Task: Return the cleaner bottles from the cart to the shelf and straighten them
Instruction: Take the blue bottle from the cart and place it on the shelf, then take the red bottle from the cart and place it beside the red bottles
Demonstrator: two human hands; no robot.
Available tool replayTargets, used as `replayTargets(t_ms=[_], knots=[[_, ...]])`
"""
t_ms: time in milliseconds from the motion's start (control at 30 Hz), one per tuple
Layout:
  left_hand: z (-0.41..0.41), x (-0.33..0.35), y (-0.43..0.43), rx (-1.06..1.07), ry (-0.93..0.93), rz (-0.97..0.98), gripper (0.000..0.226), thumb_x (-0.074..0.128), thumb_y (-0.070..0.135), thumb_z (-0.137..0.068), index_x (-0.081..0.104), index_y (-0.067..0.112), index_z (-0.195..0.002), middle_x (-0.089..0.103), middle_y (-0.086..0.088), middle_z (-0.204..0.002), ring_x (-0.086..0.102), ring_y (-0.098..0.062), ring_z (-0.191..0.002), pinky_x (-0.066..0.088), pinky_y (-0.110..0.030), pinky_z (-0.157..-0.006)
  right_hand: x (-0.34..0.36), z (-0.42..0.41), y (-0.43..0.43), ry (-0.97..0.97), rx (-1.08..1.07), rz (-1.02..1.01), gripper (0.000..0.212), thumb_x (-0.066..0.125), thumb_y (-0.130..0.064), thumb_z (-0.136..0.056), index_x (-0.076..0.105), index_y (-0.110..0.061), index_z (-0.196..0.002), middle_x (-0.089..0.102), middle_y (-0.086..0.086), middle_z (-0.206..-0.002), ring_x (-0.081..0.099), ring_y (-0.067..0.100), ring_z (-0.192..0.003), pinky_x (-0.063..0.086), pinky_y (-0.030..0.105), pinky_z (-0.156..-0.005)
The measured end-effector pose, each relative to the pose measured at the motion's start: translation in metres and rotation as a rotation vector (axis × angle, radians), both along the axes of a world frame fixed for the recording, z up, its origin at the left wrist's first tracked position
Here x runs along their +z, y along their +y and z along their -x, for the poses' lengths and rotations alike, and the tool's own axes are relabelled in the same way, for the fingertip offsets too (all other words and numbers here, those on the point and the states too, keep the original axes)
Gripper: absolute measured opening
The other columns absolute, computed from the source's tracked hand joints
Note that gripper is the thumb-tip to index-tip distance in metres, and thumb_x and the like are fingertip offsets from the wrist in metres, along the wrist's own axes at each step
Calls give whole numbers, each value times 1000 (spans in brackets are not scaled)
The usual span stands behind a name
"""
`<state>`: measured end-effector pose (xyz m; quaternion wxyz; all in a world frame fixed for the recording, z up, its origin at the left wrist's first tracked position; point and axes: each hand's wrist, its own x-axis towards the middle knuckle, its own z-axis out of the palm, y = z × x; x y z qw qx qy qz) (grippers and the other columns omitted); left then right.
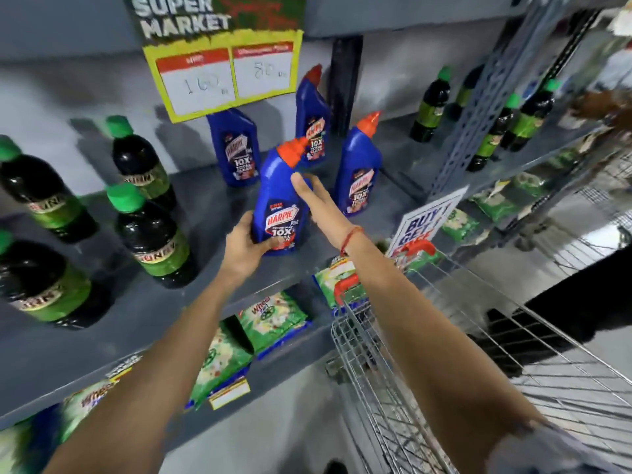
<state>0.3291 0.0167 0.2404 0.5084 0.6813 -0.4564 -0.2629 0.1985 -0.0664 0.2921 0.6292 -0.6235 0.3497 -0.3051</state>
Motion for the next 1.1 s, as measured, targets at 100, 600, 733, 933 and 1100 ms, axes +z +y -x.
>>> replayTargets(t_ms=[100,600,733,933,1100], knots=[[-6,-9,-8,25,56,-3,56,77,0,-69,50,-4,-117,65,-19,-113,59,-21,-97,50,-39,-92,0,-14,-6,0,-2,13,24,53,-52,-83,54,-34,-99,63,-14,-104,64,-13,-84,48,6,-69],[79,-49,33,438,126,139,38,64,13,-82,48,14,-118,59,-15,-119,62,-23,-104,50,-16,-77,-76,87,10,-116,-436,-30,8,54,-23,-91,58,-29,-89,62,-1,-94,58,16,-94,47,36,-91],[144,-60,28,131,-55,106,25,60,12,-84,56,14,-108,59,-8,-110,61,-16,-95,52,-31,-79,-120,176,27,-30,-679,-166,15,51,-31,-93,57,-20,-86,60,5,-84,57,18,-77,50,29,-72],[225,-90,-21,-380,-107,-134,22,65,4,-82,60,5,-104,63,-3,-98,60,-9,-80,46,-10,-70,-218,300,61,248,-959,-413,12,59,-26,-89,57,-14,-86,61,12,-90,56,23,-82,47,35,-72],[303,-162,-47,-704,-204,-465,27,65,5,-82,61,0,-108,66,-15,-106,63,-25,-92,48,-16,-78,-304,386,91,643,-879,-611,36,70,-22,-80,58,2,-103,60,21,-94,57,30,-90,43,37,-77]])
